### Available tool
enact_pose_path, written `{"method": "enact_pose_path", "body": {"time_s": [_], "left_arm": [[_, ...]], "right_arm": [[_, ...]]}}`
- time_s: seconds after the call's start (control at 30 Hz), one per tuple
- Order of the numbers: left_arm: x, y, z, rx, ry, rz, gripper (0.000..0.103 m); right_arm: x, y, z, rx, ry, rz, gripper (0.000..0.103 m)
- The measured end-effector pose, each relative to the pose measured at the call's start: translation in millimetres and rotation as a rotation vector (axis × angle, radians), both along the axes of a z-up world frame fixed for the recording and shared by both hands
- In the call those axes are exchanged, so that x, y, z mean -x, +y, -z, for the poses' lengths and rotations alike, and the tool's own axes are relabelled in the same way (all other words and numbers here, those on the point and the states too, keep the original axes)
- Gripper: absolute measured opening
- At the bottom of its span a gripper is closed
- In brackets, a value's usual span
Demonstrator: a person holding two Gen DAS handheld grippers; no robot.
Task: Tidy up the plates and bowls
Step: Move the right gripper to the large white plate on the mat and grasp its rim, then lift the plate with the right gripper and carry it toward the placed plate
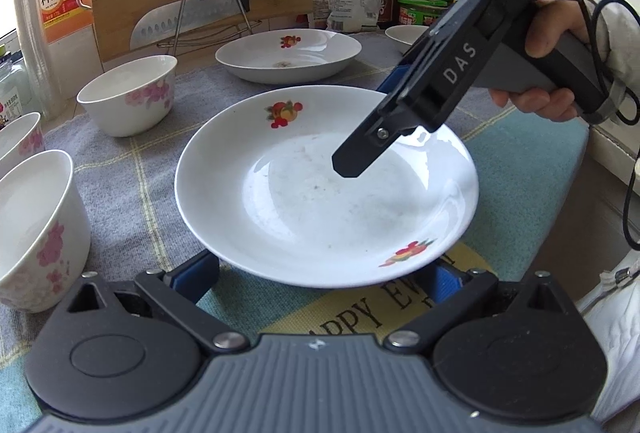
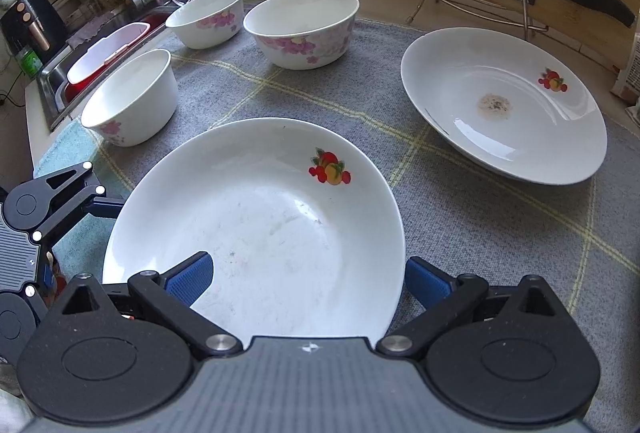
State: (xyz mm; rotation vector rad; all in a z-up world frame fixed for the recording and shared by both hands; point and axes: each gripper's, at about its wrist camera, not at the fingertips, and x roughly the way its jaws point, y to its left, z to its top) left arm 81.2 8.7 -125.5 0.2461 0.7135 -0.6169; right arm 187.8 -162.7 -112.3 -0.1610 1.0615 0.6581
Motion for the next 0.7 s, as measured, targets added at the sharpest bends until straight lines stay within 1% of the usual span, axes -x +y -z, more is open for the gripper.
{"method": "enact_pose_path", "body": {"time_s": [0.43, 0.7], "left_arm": [[-2, 3, 0, 0.012, -0.011, 0.038, 0.103], [-3, 4, 0, 0.008, -0.008, 0.055, 0.103]], "right_arm": [[-12, 3, 2, -0.013, 0.039, -0.046, 0.103], [-18, 3, 1, -0.057, 0.084, -0.056, 0.103]]}}
